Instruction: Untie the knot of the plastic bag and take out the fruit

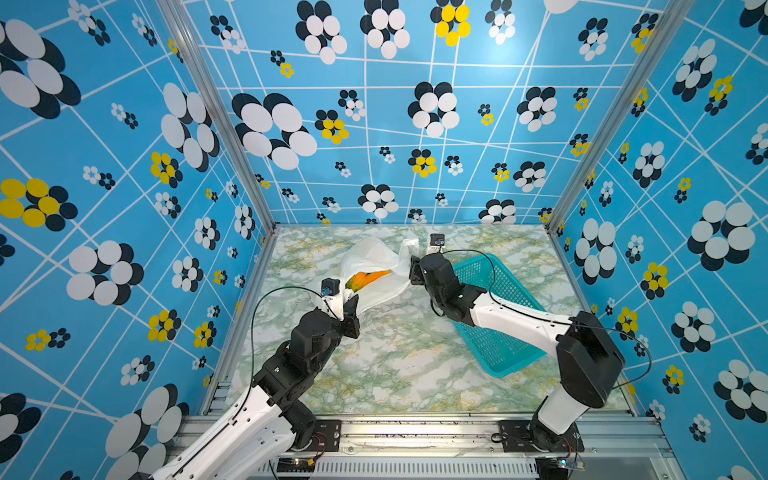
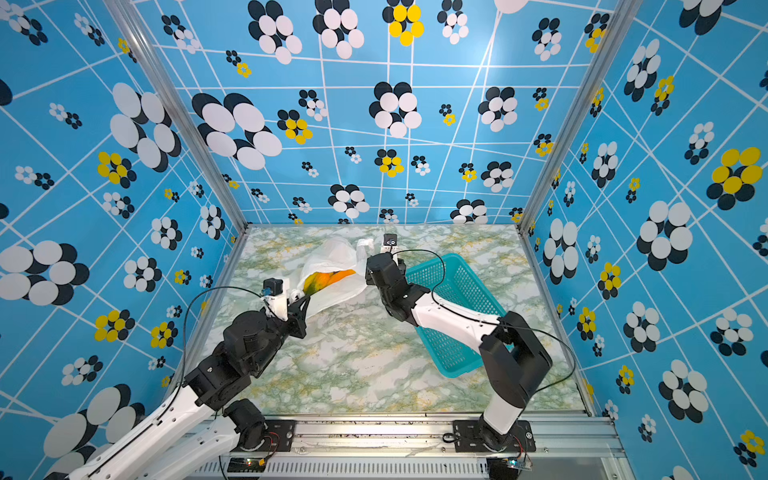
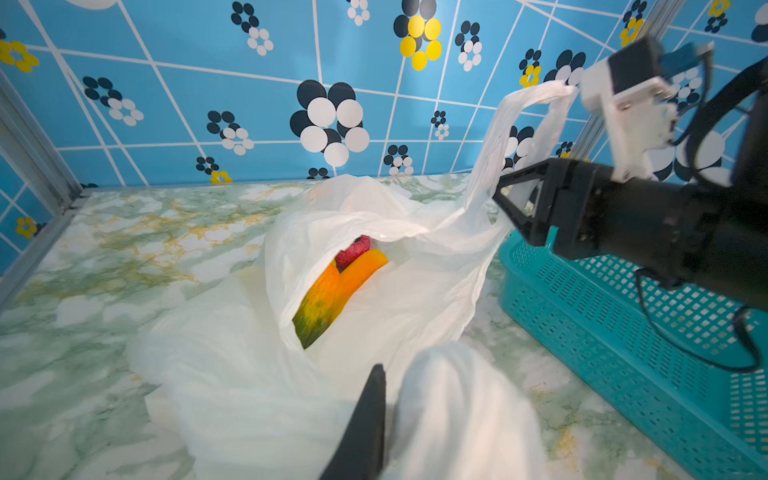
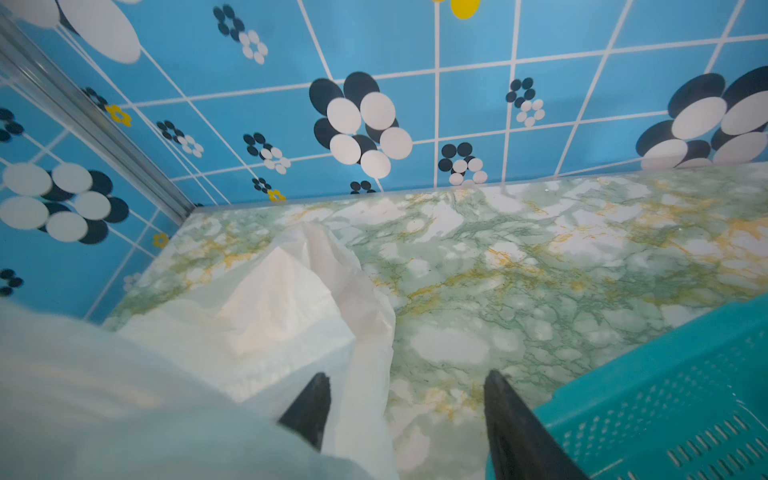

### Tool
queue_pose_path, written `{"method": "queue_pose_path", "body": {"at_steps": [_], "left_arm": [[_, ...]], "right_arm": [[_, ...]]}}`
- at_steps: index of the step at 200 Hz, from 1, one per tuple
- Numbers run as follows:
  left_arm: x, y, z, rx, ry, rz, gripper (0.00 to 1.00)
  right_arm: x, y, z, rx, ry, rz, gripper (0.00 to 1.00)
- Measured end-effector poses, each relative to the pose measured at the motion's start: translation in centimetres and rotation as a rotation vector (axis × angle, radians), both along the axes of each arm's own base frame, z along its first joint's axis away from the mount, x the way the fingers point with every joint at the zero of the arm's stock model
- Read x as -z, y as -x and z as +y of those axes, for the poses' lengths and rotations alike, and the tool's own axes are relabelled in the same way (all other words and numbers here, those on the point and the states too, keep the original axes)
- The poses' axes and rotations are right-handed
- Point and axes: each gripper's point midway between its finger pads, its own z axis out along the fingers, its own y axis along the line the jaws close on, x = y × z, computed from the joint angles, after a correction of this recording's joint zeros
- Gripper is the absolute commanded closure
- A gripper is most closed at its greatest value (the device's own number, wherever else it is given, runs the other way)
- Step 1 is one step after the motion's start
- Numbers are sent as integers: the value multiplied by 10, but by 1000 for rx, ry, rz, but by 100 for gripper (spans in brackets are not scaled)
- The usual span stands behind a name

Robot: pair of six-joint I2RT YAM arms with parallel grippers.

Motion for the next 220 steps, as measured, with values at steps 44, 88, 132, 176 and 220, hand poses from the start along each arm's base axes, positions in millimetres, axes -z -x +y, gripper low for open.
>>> {"method": "queue_pose_path", "body": {"at_steps": [44,88,132,176,220], "left_arm": [[-10,1,21,-108,-8,24,21],[-64,24,42,-128,135,-69,1],[-87,33,56,-172,251,-104,1],[-89,25,80,-343,291,-78,1],[-119,33,104,-418,287,-159,1]], "right_arm": [[-52,64,-8,-188,-3,-144,13],[-49,128,35,-593,175,-232,7],[-12,138,67,-782,393,-246,5],[14,99,109,-856,549,-194,5],[20,77,128,-919,591,-161,3]]}}
